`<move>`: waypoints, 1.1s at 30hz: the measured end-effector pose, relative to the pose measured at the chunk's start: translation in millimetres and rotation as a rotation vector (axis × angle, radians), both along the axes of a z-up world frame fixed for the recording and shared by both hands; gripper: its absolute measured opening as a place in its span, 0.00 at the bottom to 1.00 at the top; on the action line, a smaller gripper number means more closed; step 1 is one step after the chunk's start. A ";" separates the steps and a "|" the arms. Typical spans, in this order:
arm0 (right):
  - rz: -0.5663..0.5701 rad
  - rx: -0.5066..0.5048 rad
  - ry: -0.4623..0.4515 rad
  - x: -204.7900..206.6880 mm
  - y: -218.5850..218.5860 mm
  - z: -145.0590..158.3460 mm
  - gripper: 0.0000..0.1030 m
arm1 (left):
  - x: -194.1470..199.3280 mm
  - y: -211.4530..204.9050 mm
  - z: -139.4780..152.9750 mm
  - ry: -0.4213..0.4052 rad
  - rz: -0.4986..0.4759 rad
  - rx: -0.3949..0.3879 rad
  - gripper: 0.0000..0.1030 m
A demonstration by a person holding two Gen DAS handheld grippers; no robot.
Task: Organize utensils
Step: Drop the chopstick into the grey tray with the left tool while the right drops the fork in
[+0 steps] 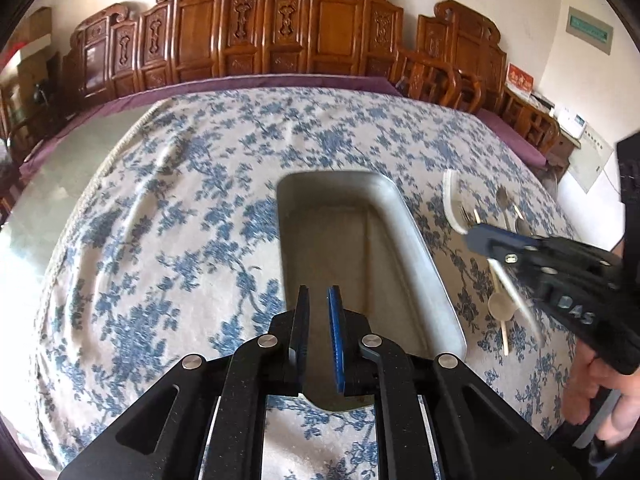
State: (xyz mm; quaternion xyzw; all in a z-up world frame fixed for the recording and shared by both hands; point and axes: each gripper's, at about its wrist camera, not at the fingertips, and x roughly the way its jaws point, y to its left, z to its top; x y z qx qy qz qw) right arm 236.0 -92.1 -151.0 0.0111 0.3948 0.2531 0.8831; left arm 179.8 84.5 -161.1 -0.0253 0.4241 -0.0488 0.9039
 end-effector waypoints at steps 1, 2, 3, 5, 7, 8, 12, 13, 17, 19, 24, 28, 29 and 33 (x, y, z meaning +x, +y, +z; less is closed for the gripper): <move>0.009 0.009 0.008 4.4 8.5 0.4 0.07 | 0.0 2.4 2.0 -0.006 0.007 0.000 0.08; 0.015 0.017 0.015 7.2 13.6 0.4 0.07 | -0.5 6.0 4.3 -0.014 0.017 0.000 0.08; 0.019 0.022 0.021 10.6 19.6 0.4 0.07 | 0.6 9.0 5.8 -0.019 0.025 0.000 0.08; 0.028 0.037 0.040 19.8 33.2 -1.7 0.07 | -0.2 14.1 8.0 -0.027 0.041 0.000 0.08; 0.031 0.035 0.055 27.0 44.1 -5.4 0.07 | -0.2 21.0 10.0 -0.034 0.058 -0.004 0.08; 0.032 0.033 0.060 29.8 47.4 -7.6 0.07 | -0.1 23.6 10.5 -0.035 0.063 -0.006 0.08; 0.035 0.019 0.089 37.7 60.7 -19.8 0.07 | 0.6 31.8 11.1 -0.034 0.084 -0.012 0.08; 0.034 0.007 0.095 38.9 63.8 -23.3 0.08 | 1.0 33.4 11.5 -0.034 0.086 -0.014 0.08; 0.038 -0.003 0.110 42.4 65.5 -30.7 0.09 | 1.4 33.0 12.4 -0.037 0.087 -0.016 0.08; 0.042 -0.003 0.107 42.4 62.4 -30.3 0.09 | 0.5 30.9 12.8 -0.040 0.083 -0.015 0.08; 0.059 0.010 0.057 31.1 40.7 -16.1 0.09 | -1.3 21.4 15.1 -0.051 0.063 -0.017 0.08; 0.053 0.003 0.007 14.7 2.7 2.4 0.09 | -2.9 9.4 18.4 -0.067 0.037 -0.028 0.08; 0.047 0.000 -0.001 11.8 -7.2 5.4 0.09 | -3.8 5.6 19.3 -0.071 0.029 -0.031 0.08; 0.007 -0.039 -0.036 -1.5 -53.1 17.9 0.09 | -6.6 -11.5 22.4 -0.087 -0.011 -0.042 0.08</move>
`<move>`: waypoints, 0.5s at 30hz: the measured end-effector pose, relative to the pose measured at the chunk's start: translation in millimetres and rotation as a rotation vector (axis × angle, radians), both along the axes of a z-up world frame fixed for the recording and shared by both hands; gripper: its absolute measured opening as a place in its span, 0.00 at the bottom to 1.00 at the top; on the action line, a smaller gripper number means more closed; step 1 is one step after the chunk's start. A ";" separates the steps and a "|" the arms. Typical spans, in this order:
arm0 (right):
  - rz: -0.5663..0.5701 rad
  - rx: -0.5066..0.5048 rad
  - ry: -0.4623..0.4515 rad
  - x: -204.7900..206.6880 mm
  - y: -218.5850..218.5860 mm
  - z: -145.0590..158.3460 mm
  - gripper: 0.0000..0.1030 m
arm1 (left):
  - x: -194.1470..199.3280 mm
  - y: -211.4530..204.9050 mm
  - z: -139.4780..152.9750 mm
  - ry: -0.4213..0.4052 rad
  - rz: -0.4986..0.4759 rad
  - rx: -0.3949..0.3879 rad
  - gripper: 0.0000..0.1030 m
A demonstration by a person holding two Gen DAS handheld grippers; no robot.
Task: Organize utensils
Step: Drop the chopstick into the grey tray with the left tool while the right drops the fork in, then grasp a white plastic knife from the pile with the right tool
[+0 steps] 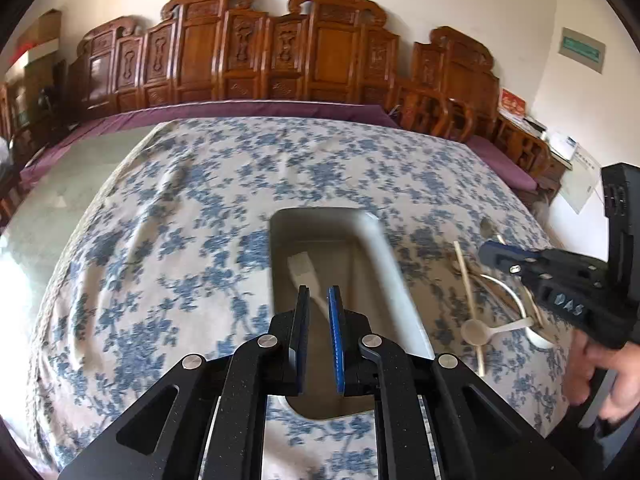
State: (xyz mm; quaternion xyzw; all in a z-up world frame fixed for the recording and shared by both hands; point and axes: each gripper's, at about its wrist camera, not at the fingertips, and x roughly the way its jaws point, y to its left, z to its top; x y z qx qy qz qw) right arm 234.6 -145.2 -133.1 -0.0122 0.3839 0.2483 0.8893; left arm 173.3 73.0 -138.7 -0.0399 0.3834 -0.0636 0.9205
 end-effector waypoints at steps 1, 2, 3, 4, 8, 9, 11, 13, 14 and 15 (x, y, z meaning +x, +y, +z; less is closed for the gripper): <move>-0.015 -0.017 -0.012 -3.7 -14.7 3.2 0.09 | -0.2 -4.4 0.6 -0.002 -0.009 0.000 0.08; -0.027 -0.030 -0.019 -6.3 -24.5 4.6 0.09 | -0.8 -10.1 1.0 -0.006 -0.021 -0.002 0.08; -0.036 -0.043 -0.026 -8.2 -33.9 5.7 0.09 | -0.8 -14.4 1.2 -0.008 -0.029 -0.004 0.08; -0.044 -0.055 -0.032 -10.5 -45.9 6.7 0.09 | -0.9 -19.2 0.8 -0.007 -0.038 -0.004 0.08; -0.057 -0.080 -0.007 -13.9 -74.0 -5.3 0.22 | -2.4 -34.0 -0.1 -0.012 -0.066 0.002 0.08; -0.055 -0.090 0.003 -14.6 -78.0 -10.8 0.27 | -2.7 -37.0 -1.8 -0.009 -0.073 0.002 0.08; -0.048 -0.107 0.020 -16.3 -81.0 -21.9 0.27 | -4.0 -42.7 -3.8 -0.006 -0.085 0.005 0.08; -0.021 -0.136 0.043 -17.4 -78.5 -37.9 0.27 | -5.3 -48.5 -5.2 -0.005 -0.096 0.009 0.08; -0.010 -0.147 0.047 -18.2 -75.0 -42.9 0.27 | -6.1 -51.9 -6.2 -0.004 -0.101 0.012 0.08; 0.002 -0.157 0.052 -18.6 -73.2 -48.8 0.27 | -6.9 -55.7 -7.4 -0.002 -0.108 0.014 0.08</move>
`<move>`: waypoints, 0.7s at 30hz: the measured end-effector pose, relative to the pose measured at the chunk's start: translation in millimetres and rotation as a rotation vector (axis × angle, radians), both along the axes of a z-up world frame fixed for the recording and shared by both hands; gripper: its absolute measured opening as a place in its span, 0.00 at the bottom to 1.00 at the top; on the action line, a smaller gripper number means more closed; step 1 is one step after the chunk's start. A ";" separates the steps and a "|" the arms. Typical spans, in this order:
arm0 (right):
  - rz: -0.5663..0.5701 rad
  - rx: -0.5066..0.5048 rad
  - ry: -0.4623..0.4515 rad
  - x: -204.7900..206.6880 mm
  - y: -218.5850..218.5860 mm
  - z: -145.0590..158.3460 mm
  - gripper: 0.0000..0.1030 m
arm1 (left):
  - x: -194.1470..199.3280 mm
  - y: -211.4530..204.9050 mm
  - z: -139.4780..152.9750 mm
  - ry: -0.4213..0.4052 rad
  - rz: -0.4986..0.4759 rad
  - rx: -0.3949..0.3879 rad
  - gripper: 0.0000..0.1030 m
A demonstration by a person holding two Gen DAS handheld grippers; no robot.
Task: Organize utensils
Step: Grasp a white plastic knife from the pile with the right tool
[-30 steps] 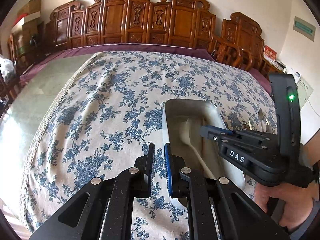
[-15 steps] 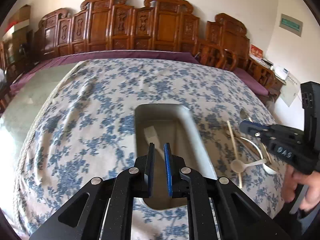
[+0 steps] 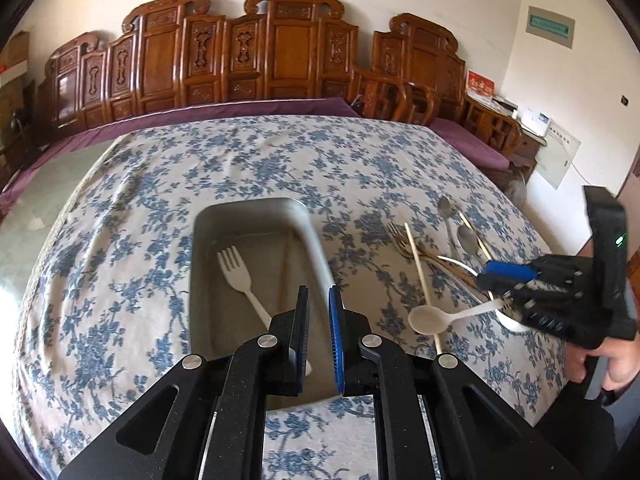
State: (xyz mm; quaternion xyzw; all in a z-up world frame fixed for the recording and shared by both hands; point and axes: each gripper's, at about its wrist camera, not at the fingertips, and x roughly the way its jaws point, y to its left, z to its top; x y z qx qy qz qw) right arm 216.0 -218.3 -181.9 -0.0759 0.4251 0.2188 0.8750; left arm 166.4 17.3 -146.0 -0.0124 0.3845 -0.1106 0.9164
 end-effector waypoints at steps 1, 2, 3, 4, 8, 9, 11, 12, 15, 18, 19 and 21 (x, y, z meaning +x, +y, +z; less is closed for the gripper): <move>0.012 -0.004 0.008 -0.1 2.6 -6.2 0.27 | -0.3 -2.6 -1.0 0.002 -0.005 0.002 0.08; 0.019 -0.007 0.016 0.2 3.4 -10.6 0.27 | -0.5 -5.2 -2.2 0.005 -0.012 0.004 0.08; 0.024 -0.011 0.021 -0.2 5.3 -13.8 0.28 | -0.7 -7.1 -3.0 0.006 -0.015 0.005 0.08; 0.034 -0.015 0.023 -0.3 6.3 -17.4 0.29 | -1.1 -9.7 -4.1 0.007 -0.021 0.008 0.08; 0.054 -0.018 0.033 -0.1 7.7 -26.3 0.41 | -3.5 -17.5 -6.7 0.008 -0.040 0.013 0.08; 0.057 -0.019 0.040 0.4 7.8 -28.9 0.41 | -3.5 -19.5 -7.3 0.009 -0.044 0.015 0.08; 0.063 -0.015 0.055 1.3 7.5 -33.5 0.41 | -4.5 -22.8 -8.5 0.010 -0.051 0.020 0.08; 0.069 -0.011 0.065 1.4 7.8 -35.4 0.41 | -5.2 -24.6 -9.0 0.011 -0.055 0.021 0.08; 0.092 -0.026 0.078 -1.5 11.6 -39.5 0.41 | -6.2 -29.3 -9.5 0.013 -0.066 0.026 0.08; 0.112 -0.043 0.087 -5.8 15.2 -42.7 0.41 | -7.1 -33.5 -11.0 0.015 -0.075 0.032 0.08; 0.115 -0.054 0.090 -7.5 16.5 -44.2 0.41 | -7.5 -34.8 -11.4 0.015 -0.078 0.034 0.08; 0.126 -0.076 0.094 -10.2 18.9 -47.3 0.41 | -7.9 -37.2 -12.6 0.018 -0.082 0.039 0.08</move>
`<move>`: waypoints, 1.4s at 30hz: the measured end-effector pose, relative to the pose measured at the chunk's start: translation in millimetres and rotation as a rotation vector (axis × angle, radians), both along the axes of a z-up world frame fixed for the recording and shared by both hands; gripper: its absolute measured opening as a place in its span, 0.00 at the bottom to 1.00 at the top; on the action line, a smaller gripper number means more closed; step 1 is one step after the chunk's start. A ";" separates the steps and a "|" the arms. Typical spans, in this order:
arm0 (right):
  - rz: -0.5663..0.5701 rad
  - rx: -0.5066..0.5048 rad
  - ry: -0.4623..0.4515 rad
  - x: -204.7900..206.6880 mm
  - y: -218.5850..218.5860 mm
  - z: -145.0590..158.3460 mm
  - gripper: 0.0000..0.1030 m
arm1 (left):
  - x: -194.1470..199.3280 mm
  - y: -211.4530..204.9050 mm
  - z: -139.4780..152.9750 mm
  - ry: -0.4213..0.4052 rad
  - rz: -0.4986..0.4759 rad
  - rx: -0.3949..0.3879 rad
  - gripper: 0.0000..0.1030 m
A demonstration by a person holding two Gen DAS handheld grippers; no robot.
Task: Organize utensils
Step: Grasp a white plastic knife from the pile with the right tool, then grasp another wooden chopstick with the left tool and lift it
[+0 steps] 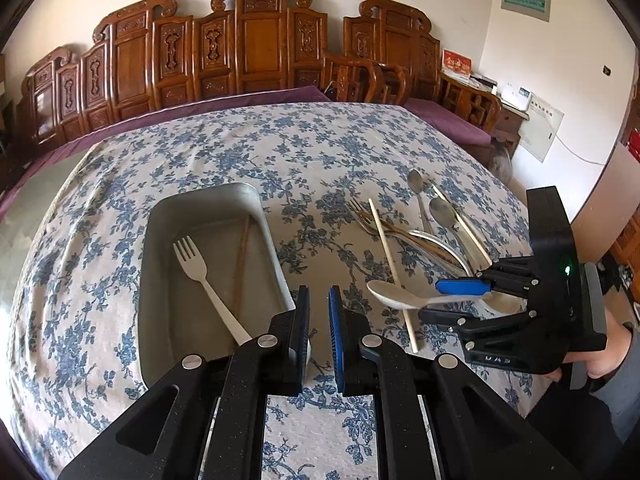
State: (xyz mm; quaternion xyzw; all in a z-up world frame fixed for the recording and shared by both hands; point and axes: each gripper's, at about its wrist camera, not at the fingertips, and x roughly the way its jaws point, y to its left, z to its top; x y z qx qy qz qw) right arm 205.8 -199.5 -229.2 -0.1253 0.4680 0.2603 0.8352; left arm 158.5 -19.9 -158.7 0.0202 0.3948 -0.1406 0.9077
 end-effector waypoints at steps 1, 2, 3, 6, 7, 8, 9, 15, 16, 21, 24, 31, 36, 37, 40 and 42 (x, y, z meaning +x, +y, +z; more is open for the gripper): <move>0.007 -0.014 0.001 -1.6 1.8 -1.9 0.41 | -0.5 -1.5 -0.5 0.000 -0.002 0.002 0.08; 0.009 -0.023 -0.005 -2.2 2.5 -2.5 0.41 | -0.7 -2.2 -0.7 0.000 -0.003 0.003 0.08; 0.013 -0.027 -0.008 -3.0 3.6 -2.6 0.36 | -1.0 -3.3 -1.3 0.001 -0.005 0.004 0.08; 0.015 -0.019 -0.009 -3.0 3.4 -2.0 0.21 | -0.8 -5.9 -2.3 0.000 -0.012 0.008 0.08; 0.017 -0.018 -0.010 -3.0 3.4 -1.8 0.19 | -1.4 -7.3 -3.0 -0.001 -0.015 0.011 0.08; 0.018 -0.013 -0.010 -3.2 2.7 -1.3 0.12 | -2.0 -8.6 -3.6 -0.002 -0.017 0.012 0.08; 0.015 -0.002 -0.009 -2.8 1.6 -0.1 0.08 | -3.0 -9.5 -3.8 -0.003 -0.018 0.011 0.08; -0.037 0.088 -0.040 0.5 -13.2 18.2 0.04 | -4.8 -16.7 -6.4 -0.007 -0.025 0.012 0.08; -0.046 0.094 -0.045 2.0 -15.1 19.8 0.04 | -4.8 -18.4 -7.3 -0.007 -0.026 0.012 0.08; -0.122 0.149 -0.078 10.7 -34.0 31.0 0.04 | -1.8 -29.9 -10.5 -0.005 -0.037 0.015 0.08; -0.168 0.164 -0.087 17.1 -45.4 32.9 0.04 | 0.2 -41.0 -12.0 -0.013 -0.052 0.031 0.08; -0.260 0.183 -0.093 28.1 -70.2 32.9 0.04 | 11.5 -65.4 -21.3 0.020 -0.087 0.038 0.08; -0.282 0.185 -0.097 32.3 -73.9 32.6 0.04 | 23.7 -82.9 -32.0 0.045 -0.103 0.071 0.13; -0.282 0.185 -0.100 32.1 -74.0 32.8 0.04 | 26.5 -85.8 -34.0 0.051 -0.103 0.074 0.13; -0.284 0.189 -0.099 32.4 -74.9 32.7 0.04 | 34.8 -92.9 -40.9 0.069 -0.108 0.084 0.13; -0.288 0.192 -0.098 32.3 -76.3 33.0 0.04 | 40.0 -97.4 -44.4 0.077 -0.111 0.090 0.13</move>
